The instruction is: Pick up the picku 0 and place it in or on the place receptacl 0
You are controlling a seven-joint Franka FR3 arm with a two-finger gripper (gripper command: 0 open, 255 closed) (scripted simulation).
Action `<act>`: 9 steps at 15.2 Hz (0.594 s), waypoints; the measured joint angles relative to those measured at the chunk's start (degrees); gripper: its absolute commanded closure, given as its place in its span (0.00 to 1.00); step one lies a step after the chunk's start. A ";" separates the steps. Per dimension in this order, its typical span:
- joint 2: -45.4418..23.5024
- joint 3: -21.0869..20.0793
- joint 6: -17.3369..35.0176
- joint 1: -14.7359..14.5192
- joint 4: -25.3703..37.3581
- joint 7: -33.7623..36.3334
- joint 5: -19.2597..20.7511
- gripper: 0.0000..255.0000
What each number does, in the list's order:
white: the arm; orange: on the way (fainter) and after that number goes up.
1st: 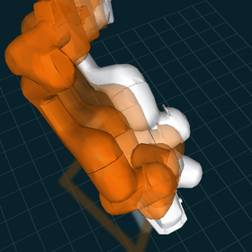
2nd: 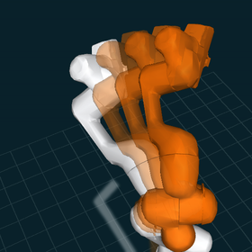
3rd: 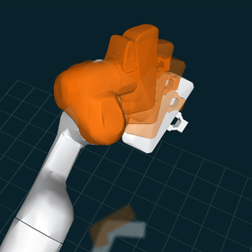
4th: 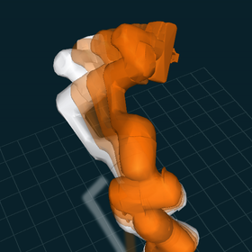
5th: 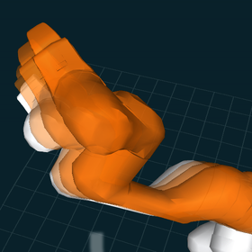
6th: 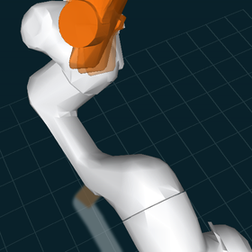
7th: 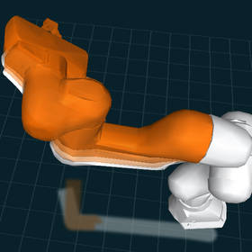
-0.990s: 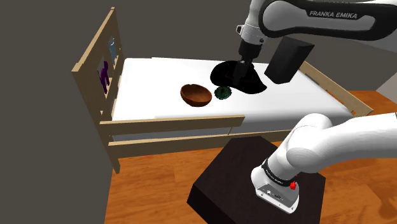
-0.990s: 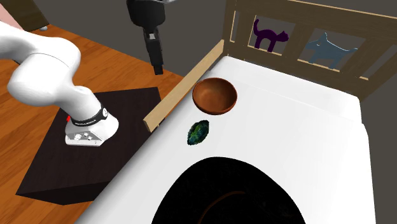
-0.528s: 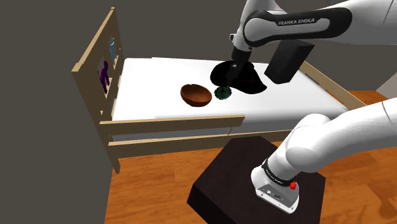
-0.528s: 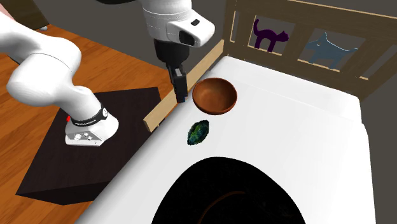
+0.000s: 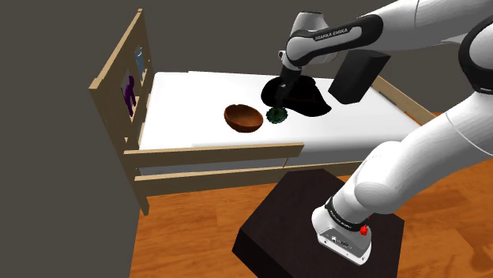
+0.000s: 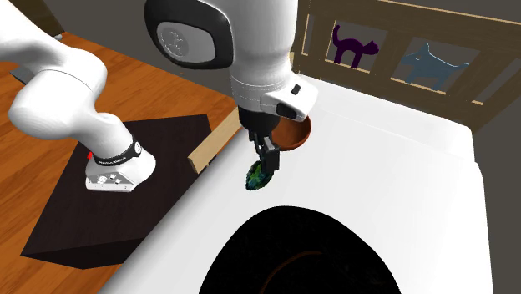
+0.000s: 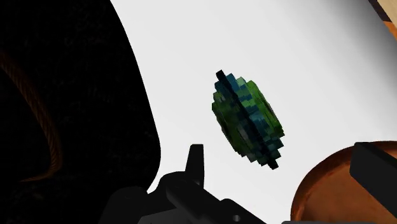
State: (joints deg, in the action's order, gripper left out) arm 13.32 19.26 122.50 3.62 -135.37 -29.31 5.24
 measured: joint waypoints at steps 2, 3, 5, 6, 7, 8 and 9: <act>-1.29 0.43 1.26 0.05 0.08 -0.73 -0.29 0.00; -1.94 0.53 2.17 0.01 -0.20 -0.90 -0.48 0.00; -2.81 0.70 3.82 -0.02 -0.99 -1.12 -0.70 0.00; -3.12 0.74 4.43 -0.04 -1.31 -1.18 -0.78 0.00; -3.56 0.88 5.54 0.00 -1.99 -1.38 -0.89 0.00; -3.98 0.91 6.24 -0.04 -2.29 -1.43 -1.01 0.00; -4.16 0.94 6.52 -0.05 -2.39 -1.48 -1.07 0.00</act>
State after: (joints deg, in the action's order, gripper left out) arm 9.15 20.20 129.02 3.58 -137.76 -30.79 4.17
